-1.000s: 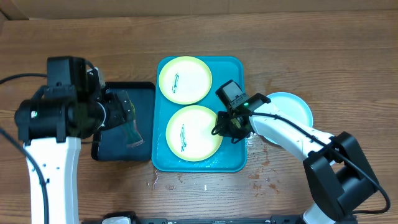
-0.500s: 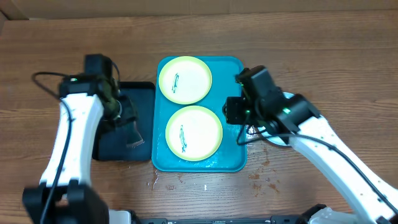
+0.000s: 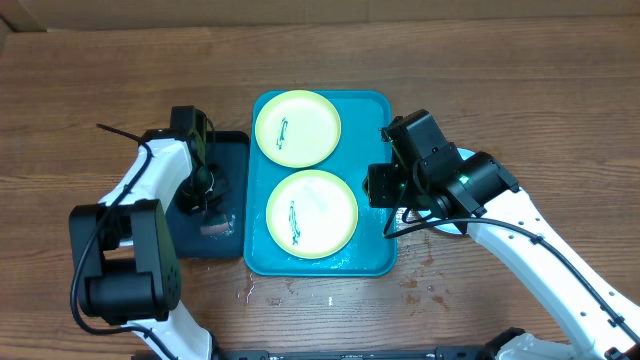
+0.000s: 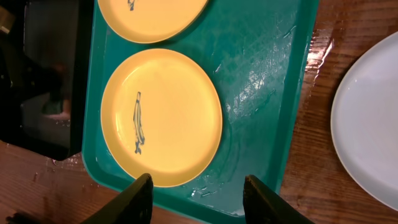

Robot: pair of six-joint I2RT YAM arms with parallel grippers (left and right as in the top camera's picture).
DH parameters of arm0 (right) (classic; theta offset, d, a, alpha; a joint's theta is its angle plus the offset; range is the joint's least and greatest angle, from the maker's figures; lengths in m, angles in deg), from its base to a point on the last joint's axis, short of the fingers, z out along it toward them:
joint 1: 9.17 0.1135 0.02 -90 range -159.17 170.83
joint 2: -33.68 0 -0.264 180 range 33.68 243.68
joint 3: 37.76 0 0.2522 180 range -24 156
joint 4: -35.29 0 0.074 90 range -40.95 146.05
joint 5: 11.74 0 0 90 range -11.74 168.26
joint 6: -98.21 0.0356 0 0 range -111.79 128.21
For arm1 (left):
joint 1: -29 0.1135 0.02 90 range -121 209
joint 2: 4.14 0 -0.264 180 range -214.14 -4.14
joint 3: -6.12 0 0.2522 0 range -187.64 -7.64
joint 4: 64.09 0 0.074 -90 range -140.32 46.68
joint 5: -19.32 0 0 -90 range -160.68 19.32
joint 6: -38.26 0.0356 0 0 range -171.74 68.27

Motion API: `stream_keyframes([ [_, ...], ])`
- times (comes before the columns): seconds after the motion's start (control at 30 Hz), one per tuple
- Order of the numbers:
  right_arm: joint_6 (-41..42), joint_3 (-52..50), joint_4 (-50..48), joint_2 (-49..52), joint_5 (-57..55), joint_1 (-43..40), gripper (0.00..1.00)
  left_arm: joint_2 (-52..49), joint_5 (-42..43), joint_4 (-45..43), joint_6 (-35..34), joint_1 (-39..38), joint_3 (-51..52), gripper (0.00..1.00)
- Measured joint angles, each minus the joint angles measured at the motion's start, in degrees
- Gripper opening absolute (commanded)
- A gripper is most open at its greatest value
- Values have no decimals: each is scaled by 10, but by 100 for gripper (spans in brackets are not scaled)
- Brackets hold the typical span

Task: Clean dirty plates on tray and stack at the side

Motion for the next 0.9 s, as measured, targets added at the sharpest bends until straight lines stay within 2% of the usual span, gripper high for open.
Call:
stream_keyframes([
  [0.13, 0, 0, 5, 0, 0, 0, 49, -6, -1, 24, 12, 0, -12, 4],
  [0.17, 0, 0, 5, 0, 0, 0, 49, -7, -2, 38, 13, 0, -21, 8],
  [0.2, 0, 0, 4, 0, 0, 0, 48, -8, -3, 60, 14, 1, -33, 22],
  [0.23, 0, 0, 4, 0, 0, 0, 48, -8, -3, 78, 16, 1, -44, 32],
  [0.3, 0, 0, 4, 0, 0, 0, 48, -8, -3, 114, 24, 1, -73, 43],
  [0.4, 0, 0, 4, 0, 0, 0, 48, -8, -3, 150, 31, 1, -118, 49],
  [0.5, 0, 0, 4, 0, 0, 0, 48, -8, -3, 155, 31, 0, -128, 47],
  [0.67, 0, 0, 5, 0, 0, 0, 48, -8, -3, 107, 31, 0, -81, 34],
  [0.7, 0, 0, 5, 0, 0, 0, 48, -8, -3, 89, 31, 0, -62, 28],
  [0.73, 0, 0, 5, 0, 0, 0, 48, -8, -3, 74, 31, 0, -44, 11],
  [0.77, 0, 0, 5, 0, 0, 0, 48, -8, -3, 54, 31, 0, -23, 4],
  [0.9, 0, 0, 5, 0, 0, 0, 48, -5, -3, 19, 31, 0, 11, 4],
])
